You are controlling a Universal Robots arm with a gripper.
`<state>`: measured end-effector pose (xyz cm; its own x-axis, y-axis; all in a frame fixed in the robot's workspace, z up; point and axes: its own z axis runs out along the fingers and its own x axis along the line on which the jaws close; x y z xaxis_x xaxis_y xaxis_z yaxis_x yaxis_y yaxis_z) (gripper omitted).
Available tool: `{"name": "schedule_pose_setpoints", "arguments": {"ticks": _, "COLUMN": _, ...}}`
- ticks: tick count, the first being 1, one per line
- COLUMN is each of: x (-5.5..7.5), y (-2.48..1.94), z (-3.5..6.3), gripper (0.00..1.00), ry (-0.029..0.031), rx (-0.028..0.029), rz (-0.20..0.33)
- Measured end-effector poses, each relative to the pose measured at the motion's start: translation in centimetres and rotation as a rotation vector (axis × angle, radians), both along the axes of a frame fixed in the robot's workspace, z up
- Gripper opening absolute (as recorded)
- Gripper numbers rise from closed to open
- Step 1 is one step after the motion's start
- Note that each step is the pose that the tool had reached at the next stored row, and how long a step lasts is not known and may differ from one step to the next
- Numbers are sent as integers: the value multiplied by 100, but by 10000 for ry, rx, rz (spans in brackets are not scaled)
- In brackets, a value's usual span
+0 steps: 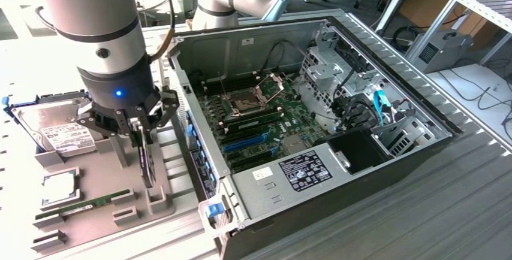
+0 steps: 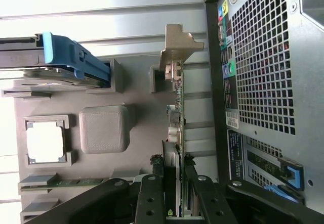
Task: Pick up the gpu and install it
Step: 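Pick up the gpu and move the gpu toward the slot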
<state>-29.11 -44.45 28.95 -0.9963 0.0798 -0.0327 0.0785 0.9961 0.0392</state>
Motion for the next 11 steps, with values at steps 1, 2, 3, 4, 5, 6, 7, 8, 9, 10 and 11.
{"name": "schedule_pose_setpoints", "arguments": {"ticks": 1, "x": 0, "y": 0, "z": 2, "gripper": 27, "ry": 0, "rx": 0, "rz": 0}}
{"name": "schedule_pose_setpoints", "arguments": {"ticks": 2, "x": 0, "y": 0, "z": 4, "gripper": 27, "ry": 0, "rx": 0, "rz": 0}}
{"name": "schedule_pose_setpoints", "arguments": {"ticks": 3, "x": 0, "y": 0, "z": 6, "gripper": 27, "ry": 1, "rx": 0, "rz": 0}}
{"name": "schedule_pose_setpoints", "arguments": {"ticks": 4, "x": 0, "y": 0, "z": 8, "gripper": 27, "ry": 1, "rx": 0, "rz": 0}}
{"name": "schedule_pose_setpoints", "arguments": {"ticks": 5, "x": 0, "y": 0, "z": 10, "gripper": 27, "ry": 1, "rx": 0, "rz": 0}}
{"name": "schedule_pose_setpoints", "arguments": {"ticks": 6, "x": 1, "y": 0, "z": 12, "gripper": 27, "ry": 0, "rx": 0, "rz": 0}}
{"name": "schedule_pose_setpoints", "arguments": {"ticks": 7, "x": 1, "y": 0, "z": 14, "gripper": 27, "ry": 1, "rx": 0, "rz": 0}}
{"name": "schedule_pose_setpoints", "arguments": {"ticks": 8, "x": 1, "y": 0, "z": 16, "gripper": 27, "ry": 0, "rx": 0, "rz": 0}}
{"name": "schedule_pose_setpoints", "arguments": {"ticks": 9, "x": 1, "y": 0, "z": 18, "gripper": 27, "ry": 1, "rx": 0, "rz": 0}}
{"name": "schedule_pose_setpoints", "arguments": {"ticks": 10, "x": 1, "y": 0, "z": 19, "gripper": 27, "ry": 1, "rx": 0, "rz": 0}}
{"name": "schedule_pose_setpoints", "arguments": {"ticks": 11, "x": 1, "y": 0, "z": 21, "gripper": 27, "ry": 1, "rx": 0, "rz": 0}}
